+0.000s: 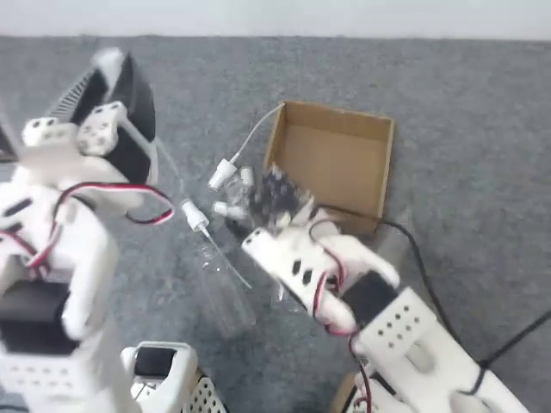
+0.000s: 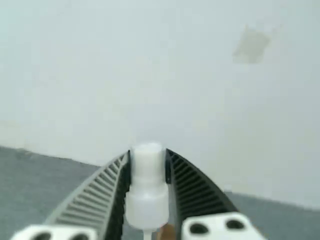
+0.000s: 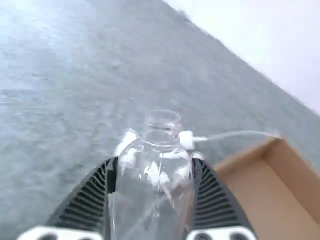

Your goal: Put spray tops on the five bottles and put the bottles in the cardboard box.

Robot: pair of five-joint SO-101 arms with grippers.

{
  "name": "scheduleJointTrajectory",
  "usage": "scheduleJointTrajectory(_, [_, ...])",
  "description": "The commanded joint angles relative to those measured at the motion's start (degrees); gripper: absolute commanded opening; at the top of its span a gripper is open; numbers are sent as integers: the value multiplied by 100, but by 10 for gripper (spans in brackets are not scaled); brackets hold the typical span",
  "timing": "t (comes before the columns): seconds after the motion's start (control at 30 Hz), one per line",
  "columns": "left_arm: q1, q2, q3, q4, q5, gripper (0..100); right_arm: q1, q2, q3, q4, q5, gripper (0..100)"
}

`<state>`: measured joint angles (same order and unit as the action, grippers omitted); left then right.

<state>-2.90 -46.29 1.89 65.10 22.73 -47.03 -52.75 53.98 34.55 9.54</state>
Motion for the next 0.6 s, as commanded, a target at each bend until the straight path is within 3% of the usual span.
scheduleJointTrajectory(0.0, [53, -70, 655, -1020, 624, 11, -321, -409, 105, -215, -44, 6])
scheduleJointTrajectory(0.17, [62, -35, 875, -1257, 703, 11, -365, -312, 149, -224, -62, 6])
scheduleJointTrajectory(0.57, [299, -88, 1156, -615, 703, 11, -356, -303, 149, -224, -97, 6])
